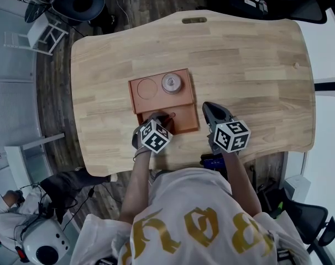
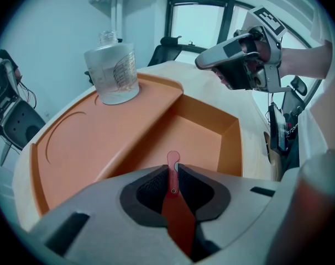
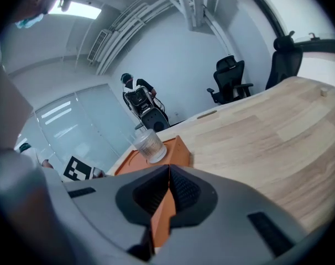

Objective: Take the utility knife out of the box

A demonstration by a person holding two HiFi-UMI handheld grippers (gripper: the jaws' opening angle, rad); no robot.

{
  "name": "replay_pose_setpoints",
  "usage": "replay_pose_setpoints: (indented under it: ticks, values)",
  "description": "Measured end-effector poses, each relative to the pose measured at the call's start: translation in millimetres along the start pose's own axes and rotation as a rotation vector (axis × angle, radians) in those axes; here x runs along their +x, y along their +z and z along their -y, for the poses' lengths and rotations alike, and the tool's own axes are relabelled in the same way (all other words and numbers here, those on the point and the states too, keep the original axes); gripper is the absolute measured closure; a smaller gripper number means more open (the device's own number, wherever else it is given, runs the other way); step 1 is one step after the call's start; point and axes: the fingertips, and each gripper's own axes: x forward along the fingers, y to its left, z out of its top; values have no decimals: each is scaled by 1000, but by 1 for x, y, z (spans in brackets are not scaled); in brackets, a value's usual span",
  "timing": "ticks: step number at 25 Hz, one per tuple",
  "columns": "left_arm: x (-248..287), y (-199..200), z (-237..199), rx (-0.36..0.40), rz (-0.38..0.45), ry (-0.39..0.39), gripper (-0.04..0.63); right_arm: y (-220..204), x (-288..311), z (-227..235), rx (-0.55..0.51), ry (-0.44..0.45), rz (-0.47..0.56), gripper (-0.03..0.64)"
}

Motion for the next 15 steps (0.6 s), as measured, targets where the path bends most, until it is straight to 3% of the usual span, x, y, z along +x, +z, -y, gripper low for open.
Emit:
replay_pose_setpoints:
  ticks: [6, 15]
  values:
    - [-4, 3, 3, 3, 13, 3, 537, 2, -4, -6, 0, 8, 16, 604]
    - [-27, 20, 4, -61, 124, 9, 538, 9, -12, -18, -20, 24, 41, 605]
